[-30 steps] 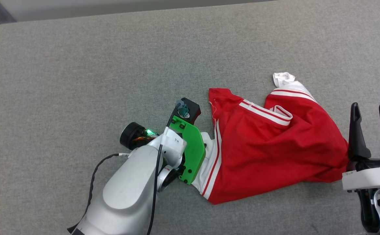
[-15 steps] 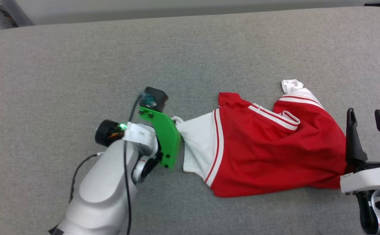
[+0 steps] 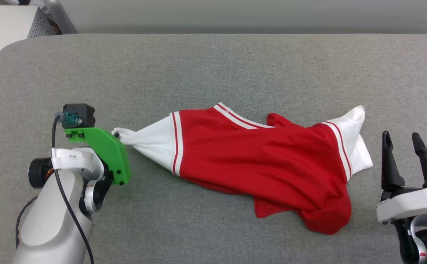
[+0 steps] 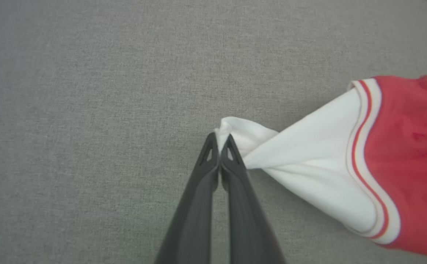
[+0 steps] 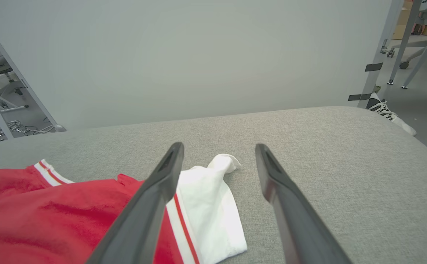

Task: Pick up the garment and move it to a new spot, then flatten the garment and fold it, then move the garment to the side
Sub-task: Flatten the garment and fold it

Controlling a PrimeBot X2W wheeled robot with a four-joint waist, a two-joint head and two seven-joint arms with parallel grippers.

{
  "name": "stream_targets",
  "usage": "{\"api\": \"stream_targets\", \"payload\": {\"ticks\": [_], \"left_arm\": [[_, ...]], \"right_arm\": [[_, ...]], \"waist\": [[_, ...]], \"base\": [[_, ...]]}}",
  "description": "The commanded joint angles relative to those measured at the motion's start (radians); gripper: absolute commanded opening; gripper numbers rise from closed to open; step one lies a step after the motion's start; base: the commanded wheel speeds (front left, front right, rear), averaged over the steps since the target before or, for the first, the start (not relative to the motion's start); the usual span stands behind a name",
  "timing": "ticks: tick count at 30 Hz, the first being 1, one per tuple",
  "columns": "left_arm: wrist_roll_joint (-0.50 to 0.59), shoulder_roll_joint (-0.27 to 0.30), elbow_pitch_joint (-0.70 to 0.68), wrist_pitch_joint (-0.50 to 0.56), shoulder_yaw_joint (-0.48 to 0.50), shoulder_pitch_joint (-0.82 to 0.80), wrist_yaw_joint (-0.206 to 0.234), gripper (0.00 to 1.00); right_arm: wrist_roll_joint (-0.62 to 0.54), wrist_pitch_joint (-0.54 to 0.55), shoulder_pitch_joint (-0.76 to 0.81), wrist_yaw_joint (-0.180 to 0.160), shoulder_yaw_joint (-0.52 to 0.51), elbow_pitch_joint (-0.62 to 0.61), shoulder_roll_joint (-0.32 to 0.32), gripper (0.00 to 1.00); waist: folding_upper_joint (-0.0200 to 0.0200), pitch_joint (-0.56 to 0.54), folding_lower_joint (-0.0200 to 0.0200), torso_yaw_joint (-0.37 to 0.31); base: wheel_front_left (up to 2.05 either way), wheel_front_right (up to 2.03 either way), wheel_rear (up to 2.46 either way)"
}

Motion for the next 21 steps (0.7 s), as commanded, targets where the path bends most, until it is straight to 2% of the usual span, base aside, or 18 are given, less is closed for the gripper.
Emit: {"api": "stream_targets", "payload": {"ticks": [1, 4, 5, 6, 10, 13, 14, 21], "left_arm": [[-0.008, 0.010, 0.015, -0.010, 0.006, 0.023, 0.009, 0.00], [-0.019, 0.004, 0.038, -0.026, 0.011, 0.045, 0.009, 0.00], [-0.018, 0.002, 0.037, -0.044, 0.014, 0.047, 0.010, 0.77], [-0.015, -0.001, 0.036, -0.069, 0.018, 0.050, 0.014, 1.00], [0.009, -0.004, 0.014, -0.193, 0.025, 0.058, 0.012, 1.00], [0.032, -0.004, -0.022, -0.306, 0.023, 0.077, -0.005, 1.00], [0.044, -0.002, -0.037, -0.354, 0.015, 0.089, -0.018, 1.00], [0.145, -0.021, -0.116, -0.684, -0.016, 0.194, -0.021, 1.00]], "right_arm": [[-0.007, 0.004, 0.005, -0.001, 0.001, 0.007, 0.006, 1.00], [-0.009, 0.006, 0.002, -0.001, 0.004, 0.014, 0.008, 1.00], [-0.009, 0.006, 0.002, -0.001, 0.003, 0.016, 0.008, 1.00], [-0.009, 0.007, 0.002, -0.001, 0.002, 0.018, 0.008, 1.00], [-0.009, 0.013, 0.008, -0.001, -0.006, 0.028, 0.007, 1.00], [-0.010, 0.020, 0.017, -0.001, -0.013, 0.033, 0.006, 1.00], [-0.010, 0.023, 0.021, -0.001, -0.016, 0.033, 0.007, 1.00], [-0.018, 0.069, 0.043, -0.001, -0.034, 0.030, -0.006, 1.00]], "waist": [[0.0000, 0.000, 0.0000, 0.003], [0.0000, -0.002, 0.0000, 0.003], [0.0000, -0.003, 0.0000, 0.004], [0.0000, -0.006, 0.0000, 0.004], [0.0000, -0.026, 0.0000, 0.010], [0.0000, -0.044, 0.0000, 0.017], [0.0000, -0.052, 0.0000, 0.021], [0.0000, -0.077, 0.0000, 0.056]], "base": [[0.00, 0.00, 0.00], [0.00, 0.00, 0.00], [0.00, 0.00, 0.00], [0.00, 0.00, 0.00], [0.00, 0.00, 0.00], [0.00, 0.00, 0.00], [0.00, 0.00, 0.00], [0.00, 0.00, 0.00]]}}
